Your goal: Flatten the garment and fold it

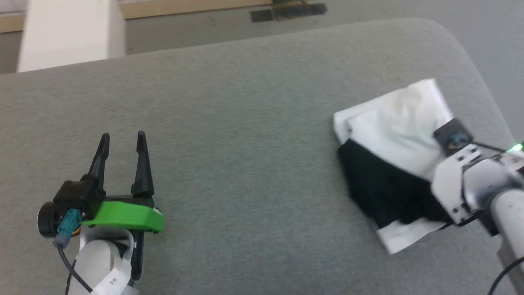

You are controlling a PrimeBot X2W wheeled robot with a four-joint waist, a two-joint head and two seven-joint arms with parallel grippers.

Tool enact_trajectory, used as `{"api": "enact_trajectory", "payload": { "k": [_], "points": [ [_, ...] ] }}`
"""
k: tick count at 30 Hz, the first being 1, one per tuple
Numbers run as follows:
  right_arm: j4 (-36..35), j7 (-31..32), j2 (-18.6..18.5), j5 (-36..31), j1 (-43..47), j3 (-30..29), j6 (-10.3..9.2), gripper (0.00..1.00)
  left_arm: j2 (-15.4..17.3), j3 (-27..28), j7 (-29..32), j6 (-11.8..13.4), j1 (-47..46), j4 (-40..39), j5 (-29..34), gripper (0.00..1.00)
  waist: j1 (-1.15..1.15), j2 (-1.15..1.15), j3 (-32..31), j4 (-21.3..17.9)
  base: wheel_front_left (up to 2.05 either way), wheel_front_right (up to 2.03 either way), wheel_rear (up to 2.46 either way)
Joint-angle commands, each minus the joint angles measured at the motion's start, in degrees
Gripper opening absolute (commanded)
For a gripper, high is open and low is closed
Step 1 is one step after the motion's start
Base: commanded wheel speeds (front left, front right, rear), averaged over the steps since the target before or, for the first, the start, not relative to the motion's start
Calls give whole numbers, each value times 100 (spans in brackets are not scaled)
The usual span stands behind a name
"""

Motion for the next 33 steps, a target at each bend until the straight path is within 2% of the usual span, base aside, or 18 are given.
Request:
{"api": "enact_trajectory", "payload": {
  "k": [1, 10, 21, 22, 23, 28, 33],
  "points": [
    [99, -86, -43, -94, -142, -89, -11, 0, 34, -7, -22, 8, -116, -38, 80, 100, 0, 64, 397, -467, 0, 0, 0],
    [1202, -1089, -92, -543, -844, -870, -11, 0, 237, -155, -22, -11, -437, -125, 201, 100, 0, 64, 995, -720, 0, 0, 0],
    [2403, -1810, 361, -1283, -1529, -1796, -11, 0, 419, -249, 10, -14, -645, -106, 220, 100, 0, 64, 1297, -597, 0, 0, 0],
    [2477, -1863, 407, -1316, -1545, -1869, -11, 23, 422, -251, 9, -12, -645, -87, 213, 100, 0, 64, 1268, -580, 0, 0, 0],
    [2567, -1936, 462, -1335, -1558, -1974, -11, 100, 419, -258, 8, -9, -635, -55, 203, 100, 0, 64, 1221, -561, 0, 0, 0],
    [2717, -2406, 713, -1281, -1484, -2350, -11, 100, 352, -268, -4, 31, -508, 106, 143, 100, 0, 64, 782, -453, 0, 0, 0],
    [2534, -3026, 1059, -843, -1142, -2684, -11, 100, 219, -256, -16, 103, -222, 264, 37, 100, 0, 64, 105, -316, 0, 0, 0]
  ]
}}
